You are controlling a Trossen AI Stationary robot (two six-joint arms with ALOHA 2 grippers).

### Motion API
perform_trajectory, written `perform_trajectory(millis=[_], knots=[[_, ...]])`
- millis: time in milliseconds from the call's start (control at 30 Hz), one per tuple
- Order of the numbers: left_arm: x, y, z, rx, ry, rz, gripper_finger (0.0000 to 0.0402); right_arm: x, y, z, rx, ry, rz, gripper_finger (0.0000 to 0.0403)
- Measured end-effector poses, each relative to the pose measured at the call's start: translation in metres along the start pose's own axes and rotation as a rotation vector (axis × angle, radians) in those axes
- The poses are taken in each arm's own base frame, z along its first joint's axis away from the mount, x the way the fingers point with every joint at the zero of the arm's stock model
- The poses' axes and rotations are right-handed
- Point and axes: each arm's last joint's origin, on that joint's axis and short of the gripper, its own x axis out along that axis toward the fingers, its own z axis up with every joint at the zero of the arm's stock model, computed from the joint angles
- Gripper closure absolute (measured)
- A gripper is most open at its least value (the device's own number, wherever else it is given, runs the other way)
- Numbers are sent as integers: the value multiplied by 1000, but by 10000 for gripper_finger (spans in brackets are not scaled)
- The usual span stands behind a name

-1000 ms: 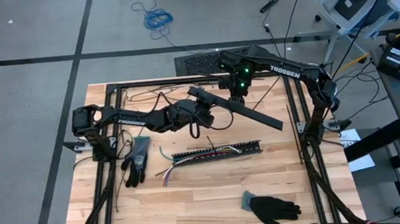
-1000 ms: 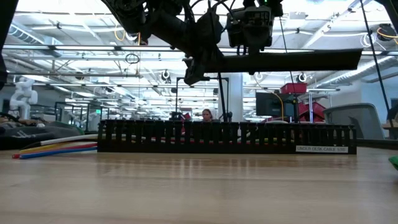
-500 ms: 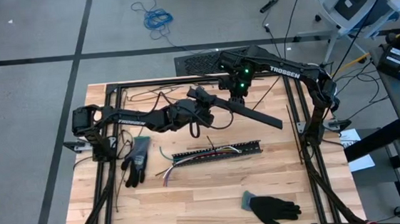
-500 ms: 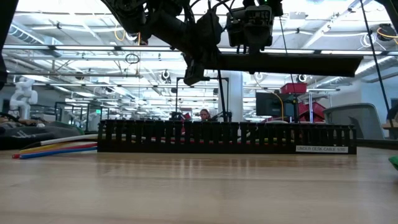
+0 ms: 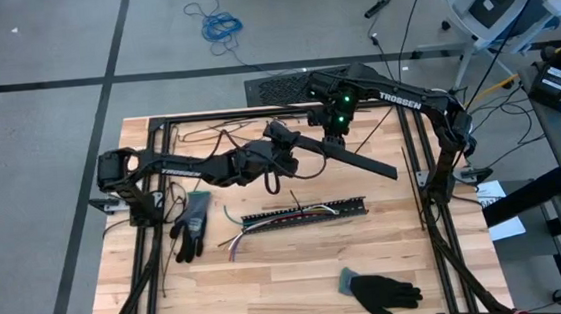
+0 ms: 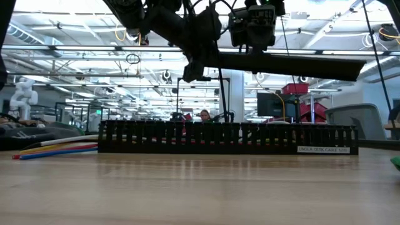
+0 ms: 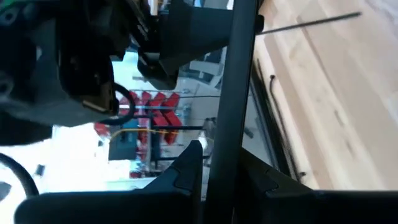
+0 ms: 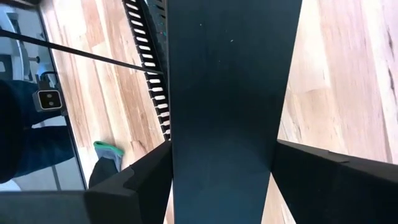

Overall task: Ziptie cables
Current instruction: Close the cable duct with the cable duct cover

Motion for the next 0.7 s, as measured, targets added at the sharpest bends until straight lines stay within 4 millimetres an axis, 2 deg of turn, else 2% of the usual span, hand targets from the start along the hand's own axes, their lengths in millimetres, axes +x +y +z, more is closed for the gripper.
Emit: perform_trajectory(millis=[433,700], knots=[[-35,21,-13,-206,51,-126,336,-5,-9,-3,25,3,-33,178],[-50,25,-22,-212,100,-209,336,-5,-11,-3,36,6,-45,179]])
